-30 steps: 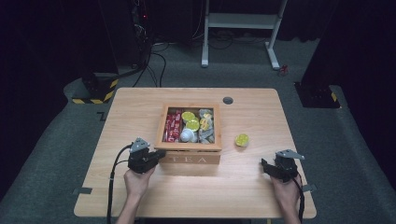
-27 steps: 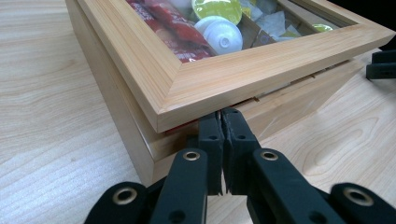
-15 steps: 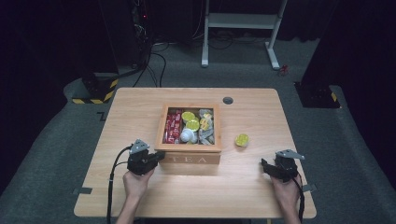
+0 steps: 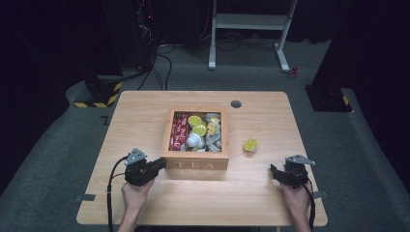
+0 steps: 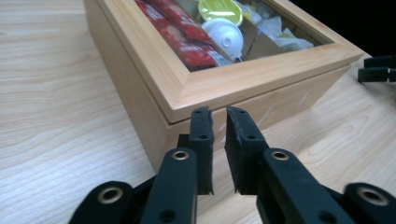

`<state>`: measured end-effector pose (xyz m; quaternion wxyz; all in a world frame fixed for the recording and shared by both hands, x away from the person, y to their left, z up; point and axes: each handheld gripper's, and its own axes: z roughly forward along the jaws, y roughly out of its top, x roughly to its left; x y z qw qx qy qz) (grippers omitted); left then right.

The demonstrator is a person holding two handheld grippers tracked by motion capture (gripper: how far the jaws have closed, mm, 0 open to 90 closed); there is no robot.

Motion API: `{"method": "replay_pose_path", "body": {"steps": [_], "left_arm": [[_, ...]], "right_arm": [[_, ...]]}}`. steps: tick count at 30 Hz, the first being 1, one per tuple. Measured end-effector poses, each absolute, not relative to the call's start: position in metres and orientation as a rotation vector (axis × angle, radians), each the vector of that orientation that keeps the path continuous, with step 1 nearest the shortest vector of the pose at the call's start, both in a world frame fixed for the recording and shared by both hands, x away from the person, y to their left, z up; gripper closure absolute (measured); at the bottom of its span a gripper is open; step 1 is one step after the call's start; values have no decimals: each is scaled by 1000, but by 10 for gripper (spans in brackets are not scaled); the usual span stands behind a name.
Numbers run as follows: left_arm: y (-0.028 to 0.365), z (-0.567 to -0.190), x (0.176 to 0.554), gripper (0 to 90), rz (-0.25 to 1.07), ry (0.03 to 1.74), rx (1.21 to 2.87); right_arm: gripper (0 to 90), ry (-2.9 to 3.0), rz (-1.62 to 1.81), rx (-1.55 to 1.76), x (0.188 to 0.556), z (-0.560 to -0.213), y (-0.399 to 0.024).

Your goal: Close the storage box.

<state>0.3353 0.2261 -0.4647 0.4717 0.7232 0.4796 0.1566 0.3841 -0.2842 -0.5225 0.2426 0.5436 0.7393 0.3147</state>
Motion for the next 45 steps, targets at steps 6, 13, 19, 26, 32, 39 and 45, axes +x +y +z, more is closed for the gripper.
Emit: {"method": "replay_pose_path", "body": {"steps": [6, 13, 19, 26, 32, 39, 45], "left_arm": [[237, -461, 332, 681, 423, 1200, 1735], [253, -465, 329, 561, 482, 1267, 1705], [268, -475, 326, 516, 527, 1329, 1693], [276, -485, 325, 492, 564, 1376, 1705], [280, -498, 329, 460, 581, 1421, 1725], [283, -510, 331, 440, 601, 1459, 1746], [283, -515, 334, 428, 616, 1476, 1767]], "right_arm": [[335, 2021, 860, 1486, 384, -523, -284], [335, 2021, 860, 1486, 384, -523, -284], [335, 2021, 860, 1486, 384, -523, -284], [335, 2020, 861, 1486, 384, -523, -284], [335, 2020, 860, 1487, 384, -523, -284], [335, 2021, 861, 1486, 384, -523, -284], [335, 2021, 861, 1487, 384, -523, -284]]}}
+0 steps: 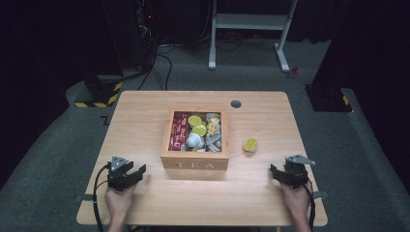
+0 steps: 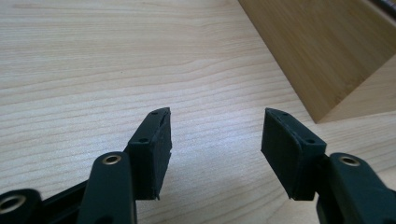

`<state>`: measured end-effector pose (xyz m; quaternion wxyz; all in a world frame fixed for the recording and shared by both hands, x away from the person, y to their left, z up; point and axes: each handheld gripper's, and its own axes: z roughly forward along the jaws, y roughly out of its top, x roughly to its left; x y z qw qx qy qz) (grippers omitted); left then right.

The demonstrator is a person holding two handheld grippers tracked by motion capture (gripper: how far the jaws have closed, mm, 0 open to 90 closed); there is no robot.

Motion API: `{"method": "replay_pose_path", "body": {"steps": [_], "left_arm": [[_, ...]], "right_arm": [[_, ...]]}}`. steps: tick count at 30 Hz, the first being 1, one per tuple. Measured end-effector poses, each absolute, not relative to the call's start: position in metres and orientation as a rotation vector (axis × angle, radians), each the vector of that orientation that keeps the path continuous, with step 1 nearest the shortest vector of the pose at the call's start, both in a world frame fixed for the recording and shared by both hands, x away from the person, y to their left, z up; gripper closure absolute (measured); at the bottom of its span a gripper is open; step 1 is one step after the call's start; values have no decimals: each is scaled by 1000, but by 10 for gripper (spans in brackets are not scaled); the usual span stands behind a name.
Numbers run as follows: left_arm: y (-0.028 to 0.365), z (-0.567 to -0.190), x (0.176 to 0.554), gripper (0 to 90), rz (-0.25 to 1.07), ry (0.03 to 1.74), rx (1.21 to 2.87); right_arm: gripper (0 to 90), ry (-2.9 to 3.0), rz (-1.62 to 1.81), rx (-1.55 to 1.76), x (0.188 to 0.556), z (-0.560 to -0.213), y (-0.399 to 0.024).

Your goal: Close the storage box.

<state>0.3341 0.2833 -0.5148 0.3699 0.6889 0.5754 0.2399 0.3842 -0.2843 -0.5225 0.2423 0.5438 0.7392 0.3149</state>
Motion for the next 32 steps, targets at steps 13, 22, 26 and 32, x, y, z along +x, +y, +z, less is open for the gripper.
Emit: {"method": "replay_pose_path", "body": {"steps": [13, 22, 26, 32], "left_arm": [[278, -526, 340, 404, 657, 1513, 1845], [273, -528, 341, 344, 684, 1508, 1854], [273, -528, 341, 321, 677, 1508, 1861], [272, -528, 341, 281, 668, 1505, 1867]], "right_arm": [[335, 2021, 861, 1487, 384, -523, -284], [335, 2021, 861, 1487, 384, -523, -284], [335, 2018, 860, 1489, 384, -523, -284], [335, 2017, 859, 1490, 384, -523, -284]]}}
